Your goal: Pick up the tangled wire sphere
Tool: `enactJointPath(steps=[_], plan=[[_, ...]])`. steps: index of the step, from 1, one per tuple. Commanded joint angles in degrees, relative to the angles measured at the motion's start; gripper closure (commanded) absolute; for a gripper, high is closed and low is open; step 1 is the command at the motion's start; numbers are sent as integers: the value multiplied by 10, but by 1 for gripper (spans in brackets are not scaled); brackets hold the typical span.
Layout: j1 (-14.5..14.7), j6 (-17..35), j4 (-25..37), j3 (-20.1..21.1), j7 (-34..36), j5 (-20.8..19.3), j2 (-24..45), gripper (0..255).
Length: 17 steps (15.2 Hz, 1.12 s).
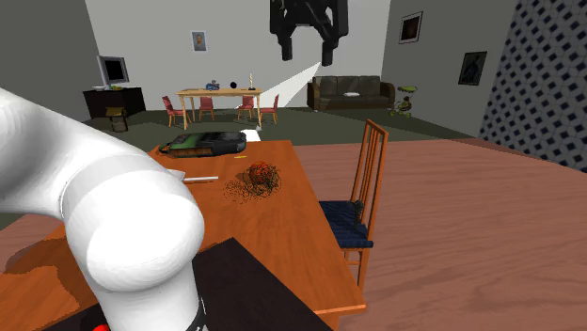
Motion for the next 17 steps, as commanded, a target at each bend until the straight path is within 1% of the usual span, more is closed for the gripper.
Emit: enactJointPath(steps=[1,9,17], plan=[[0,0,0,0,0,0,0,0],[47,150,-52,50,-46,3,80,0],[85,296,-69,104,-82,-10,192,0]])
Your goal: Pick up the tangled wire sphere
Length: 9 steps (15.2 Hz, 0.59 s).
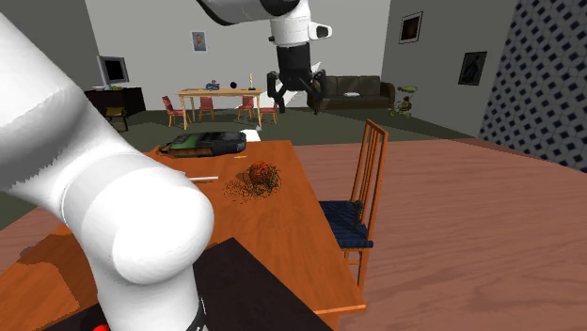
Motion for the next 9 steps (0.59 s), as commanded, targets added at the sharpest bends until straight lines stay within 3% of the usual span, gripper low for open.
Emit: enactJointPath(steps=[1,9], plan=[[8,39,1,13,-8,-6,34,0],[27,168,21,72,-16,-62,173,0]])
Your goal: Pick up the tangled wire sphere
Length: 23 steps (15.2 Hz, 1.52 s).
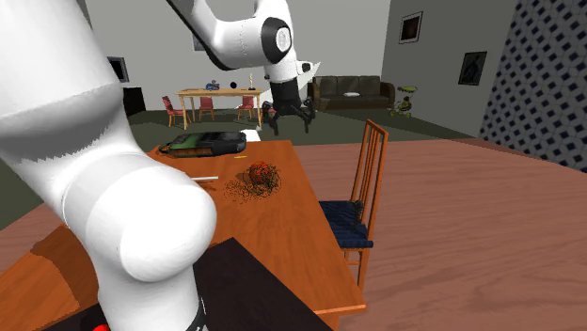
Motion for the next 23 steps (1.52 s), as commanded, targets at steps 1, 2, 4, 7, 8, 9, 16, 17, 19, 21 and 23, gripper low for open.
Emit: enactJointPath(steps=[1,2,4,7,8,9,16,17,19,21,23], plan=[[4,32,8,16,5,-22,38,0],[5,45,14,23,8,-36,57,0],[7,71,26,37,18,-67,95,0],[13,104,48,52,40,-125,155,0],[17,114,57,55,50,-148,175,0],[21,122,66,57,60,-171,196,0],[82,161,146,37,125,-332,337,0],[94,165,159,31,132,-352,357,0],[116,170,184,20,143,-385,392,0],[122,180,186,12,154,-397,404,0],[128,189,188,3,165,-409,416,0]])
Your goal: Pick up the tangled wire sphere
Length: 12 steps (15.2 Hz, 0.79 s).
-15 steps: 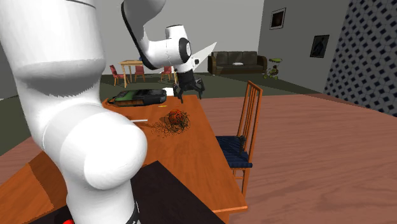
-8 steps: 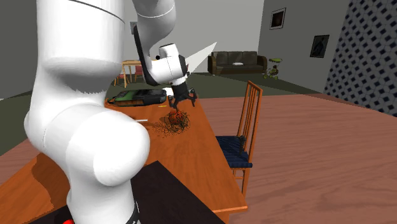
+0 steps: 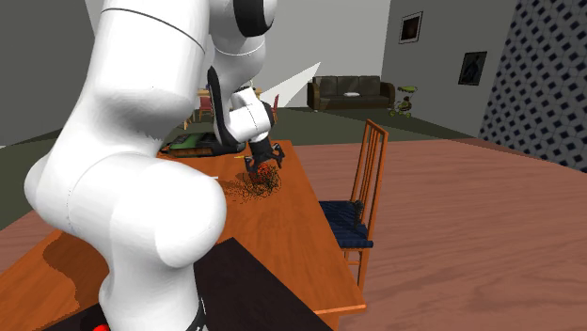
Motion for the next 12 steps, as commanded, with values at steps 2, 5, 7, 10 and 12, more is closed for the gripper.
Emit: enactJointPath(steps=[2,5,7,10,12], plan=[[10,14,3,-13,18,-19,18,0],[15,21,6,-19,26,-28,28,0],[15,21,8,-20,26,-29,31,255],[14,21,8,-20,26,-29,31,255],[15,21,8,-20,26,-29,30,255]])
